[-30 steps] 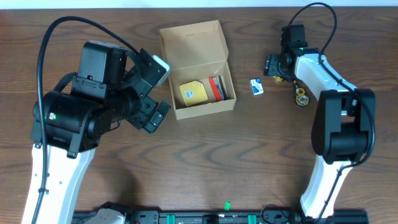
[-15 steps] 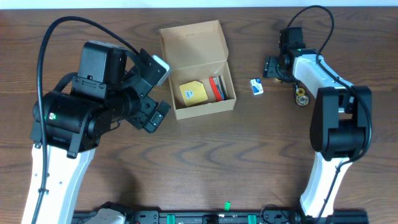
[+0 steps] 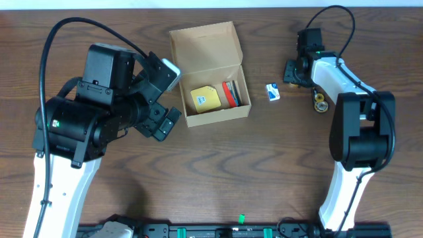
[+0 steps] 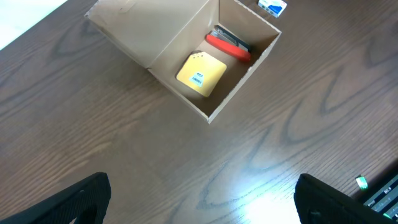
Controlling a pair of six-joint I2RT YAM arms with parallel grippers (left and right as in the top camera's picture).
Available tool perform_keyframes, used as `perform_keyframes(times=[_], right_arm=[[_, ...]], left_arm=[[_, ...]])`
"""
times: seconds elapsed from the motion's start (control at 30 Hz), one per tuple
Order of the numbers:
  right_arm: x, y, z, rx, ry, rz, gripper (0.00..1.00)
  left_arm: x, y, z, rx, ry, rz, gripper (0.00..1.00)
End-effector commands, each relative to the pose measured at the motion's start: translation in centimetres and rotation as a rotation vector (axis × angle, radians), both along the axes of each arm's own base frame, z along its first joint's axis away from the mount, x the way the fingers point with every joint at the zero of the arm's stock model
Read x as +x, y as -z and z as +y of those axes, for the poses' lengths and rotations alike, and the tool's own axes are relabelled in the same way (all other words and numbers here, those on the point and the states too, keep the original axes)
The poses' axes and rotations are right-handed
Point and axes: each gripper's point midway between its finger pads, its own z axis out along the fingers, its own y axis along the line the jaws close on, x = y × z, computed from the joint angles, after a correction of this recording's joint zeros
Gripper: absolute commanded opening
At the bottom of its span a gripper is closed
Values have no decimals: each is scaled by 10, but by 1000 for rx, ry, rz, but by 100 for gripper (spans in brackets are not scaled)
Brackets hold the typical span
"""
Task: Pack container
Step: 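Grasp the clear tape roll with the right gripper, then carry the tape roll left over the box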
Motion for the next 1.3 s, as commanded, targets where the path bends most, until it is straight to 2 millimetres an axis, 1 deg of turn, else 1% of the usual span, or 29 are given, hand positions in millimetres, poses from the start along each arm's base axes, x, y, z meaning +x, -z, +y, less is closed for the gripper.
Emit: perform_keyframes(times=[0.0, 0.1, 0.17, 0.3, 0.37, 0.4, 0.5, 0.57, 0.63, 0.73, 0.93, 1.1, 1.27], right_arm=[[-2, -10, 12, 53, -27, -1, 20], [-1, -37, 19, 90, -45, -42, 16], [0, -62, 27, 112, -83, -86, 10], [-3, -114, 42, 111, -170, -179, 8], [-11, -146, 55, 103, -226, -232, 8], [-17, -163, 65, 101, -258, -258, 8], [-33, -192, 91, 98, -342, -301, 5], [-45, -204, 112, 104, -399, -316, 2], [-58, -210, 135, 113, -455, -314, 1], [-74, -207, 169, 124, -536, -292, 1], [-99, -204, 222, 151, -650, -282, 1], [-116, -200, 251, 169, -704, -269, 1], [-127, -197, 270, 174, -750, -263, 1]], left_arm=[[1, -5, 1, 4, 2, -15, 95], [1, -5, 1, 4, 2, -15, 95], [1, -5, 1, 4, 2, -15, 95], [1, -5, 1, 4, 2, -15, 95], [1, -5, 1, 4, 2, -15, 95], [1, -5, 1, 4, 2, -15, 95], [1, -5, 1, 4, 2, -15, 95], [1, -5, 1, 4, 2, -15, 95], [1, -5, 1, 4, 2, -15, 95], [1, -5, 1, 4, 2, -15, 95], [1, -5, 1, 4, 2, -15, 95], [1, -5, 1, 4, 2, -15, 95], [1, -5, 1, 4, 2, -15, 95]])
